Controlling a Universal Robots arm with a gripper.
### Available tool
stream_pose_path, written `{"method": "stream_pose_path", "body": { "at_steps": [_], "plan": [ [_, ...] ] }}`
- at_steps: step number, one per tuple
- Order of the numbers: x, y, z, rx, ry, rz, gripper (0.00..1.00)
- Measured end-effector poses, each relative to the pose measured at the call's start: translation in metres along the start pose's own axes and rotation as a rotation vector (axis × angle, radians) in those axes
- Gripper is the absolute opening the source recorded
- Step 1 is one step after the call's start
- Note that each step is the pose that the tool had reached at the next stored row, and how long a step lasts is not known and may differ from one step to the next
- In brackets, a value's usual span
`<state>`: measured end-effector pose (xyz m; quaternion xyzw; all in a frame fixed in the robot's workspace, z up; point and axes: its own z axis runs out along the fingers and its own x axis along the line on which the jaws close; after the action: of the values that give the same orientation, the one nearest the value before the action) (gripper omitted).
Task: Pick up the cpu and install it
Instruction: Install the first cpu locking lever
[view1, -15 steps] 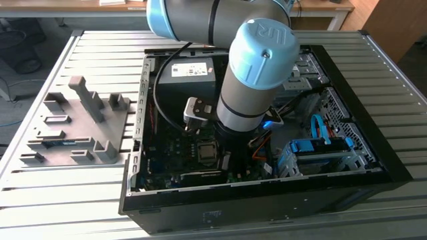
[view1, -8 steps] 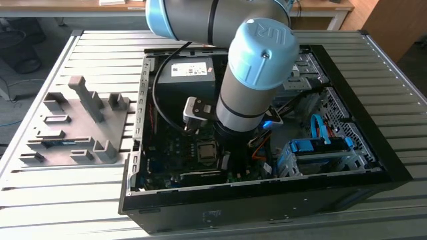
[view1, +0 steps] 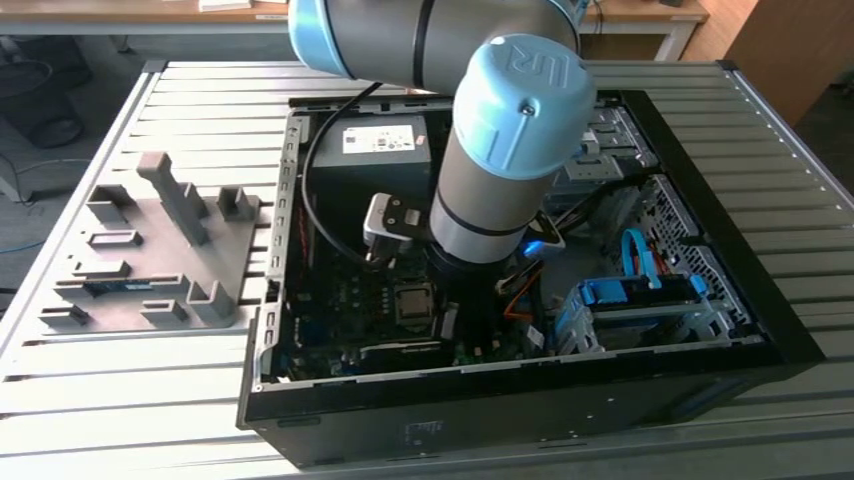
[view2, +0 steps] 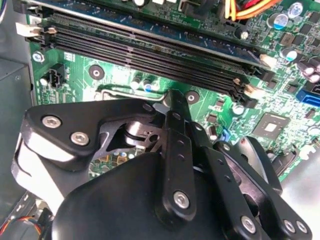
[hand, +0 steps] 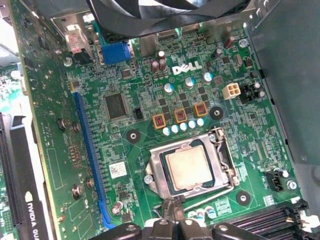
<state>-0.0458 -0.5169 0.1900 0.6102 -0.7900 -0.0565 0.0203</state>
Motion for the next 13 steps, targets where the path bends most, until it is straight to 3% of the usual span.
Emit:
{"method": "stream_pose_path", "body": {
  "at_steps": [5, 13],
  "plan": [
    [-0.0001, 0.0008, -0.0049, 0.0005, -0.0003, 0.0, 0.1],
    [0.0021, -0.0004, -0.0042, -0.0003, -0.0001, 0.0, 0.1]
  ]
}}
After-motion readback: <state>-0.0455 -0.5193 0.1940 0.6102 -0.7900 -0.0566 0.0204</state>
